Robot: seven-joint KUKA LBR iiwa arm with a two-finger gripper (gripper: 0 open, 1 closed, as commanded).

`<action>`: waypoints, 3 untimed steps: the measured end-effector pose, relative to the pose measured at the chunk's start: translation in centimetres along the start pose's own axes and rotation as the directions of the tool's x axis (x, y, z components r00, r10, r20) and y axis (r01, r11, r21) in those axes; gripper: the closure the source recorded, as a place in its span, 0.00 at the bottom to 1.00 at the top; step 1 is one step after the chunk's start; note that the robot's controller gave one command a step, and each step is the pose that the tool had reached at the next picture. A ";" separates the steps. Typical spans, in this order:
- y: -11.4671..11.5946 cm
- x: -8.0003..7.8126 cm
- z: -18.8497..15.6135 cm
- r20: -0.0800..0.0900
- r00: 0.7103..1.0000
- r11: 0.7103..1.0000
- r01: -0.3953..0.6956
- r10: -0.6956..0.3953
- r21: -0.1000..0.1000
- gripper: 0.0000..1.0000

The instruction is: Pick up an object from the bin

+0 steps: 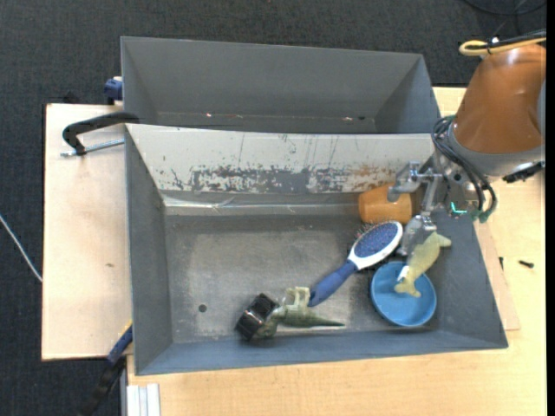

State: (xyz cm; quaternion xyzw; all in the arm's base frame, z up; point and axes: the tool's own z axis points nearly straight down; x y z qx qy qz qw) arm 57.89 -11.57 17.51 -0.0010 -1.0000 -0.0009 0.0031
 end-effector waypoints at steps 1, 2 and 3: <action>-0.3 1.4 10.6 -0.007 0.996 0.996 -0.085 0.085 -0.004 0.00; -0.3 1.1 10.3 0.002 0.996 0.996 -0.084 0.084 -0.003 1.00; -1.2 4.0 -4.4 0.018 0.999 0.999 0.033 -0.033 0.005 1.00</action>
Offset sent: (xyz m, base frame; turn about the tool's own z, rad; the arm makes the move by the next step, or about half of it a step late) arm -0.0129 -0.0051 -0.1051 0.0868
